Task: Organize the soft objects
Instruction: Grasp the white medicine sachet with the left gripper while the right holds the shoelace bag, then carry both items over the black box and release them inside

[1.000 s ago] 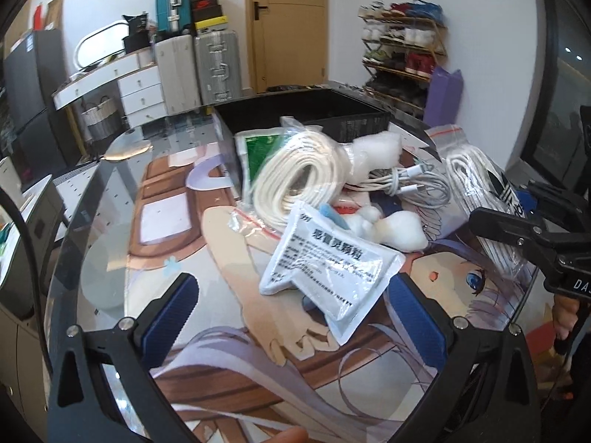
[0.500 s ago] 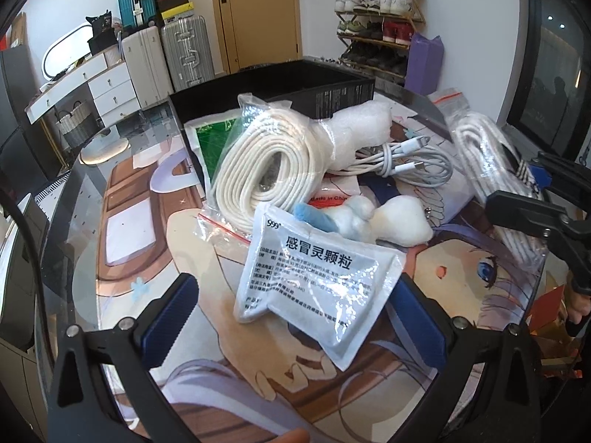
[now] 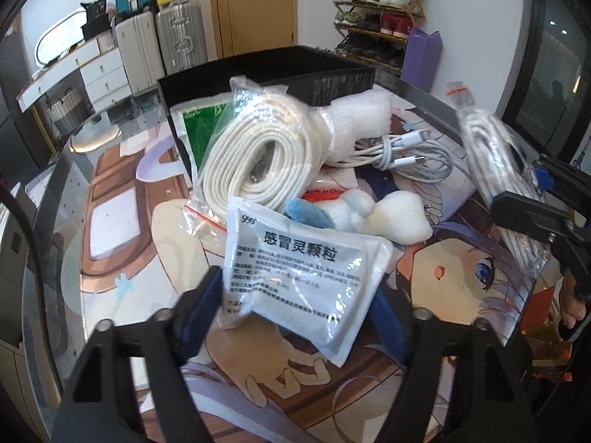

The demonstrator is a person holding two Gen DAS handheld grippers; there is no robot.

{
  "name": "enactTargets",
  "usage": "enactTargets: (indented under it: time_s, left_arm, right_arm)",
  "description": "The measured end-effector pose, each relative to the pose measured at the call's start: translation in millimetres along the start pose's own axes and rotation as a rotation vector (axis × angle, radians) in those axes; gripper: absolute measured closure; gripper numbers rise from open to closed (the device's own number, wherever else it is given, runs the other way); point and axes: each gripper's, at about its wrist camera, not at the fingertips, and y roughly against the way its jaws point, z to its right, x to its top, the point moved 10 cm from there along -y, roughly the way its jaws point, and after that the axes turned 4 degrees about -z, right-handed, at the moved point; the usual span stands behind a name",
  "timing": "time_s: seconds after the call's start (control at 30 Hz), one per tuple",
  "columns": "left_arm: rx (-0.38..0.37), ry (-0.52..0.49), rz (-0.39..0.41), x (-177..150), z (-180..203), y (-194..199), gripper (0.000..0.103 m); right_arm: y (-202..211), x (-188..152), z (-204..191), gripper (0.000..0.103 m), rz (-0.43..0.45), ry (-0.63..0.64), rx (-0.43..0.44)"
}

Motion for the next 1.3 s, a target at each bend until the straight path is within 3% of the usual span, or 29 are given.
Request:
enactTargets:
  time_s: [0.3,0.73,1.3]
  left_arm:
    - [0.002,0.052,0.077,-7.5,-5.8,27.8,0.042]
    - [0.034,0.089,0.191,12.6,-14.6,60.2,0.042]
    - [0.093,0.151,0.253,50.9,-36.2,82.5,0.042]
  right_arm:
    - [3.6,2.5,1.4,0.057,0.014,-0.003,-0.004]
    - [12.1,9.2,3.3,0.057,0.032,-0.006,-0.001]
    - [14.8,61.6,14.0,0.057,0.046,-0.012,0.023]
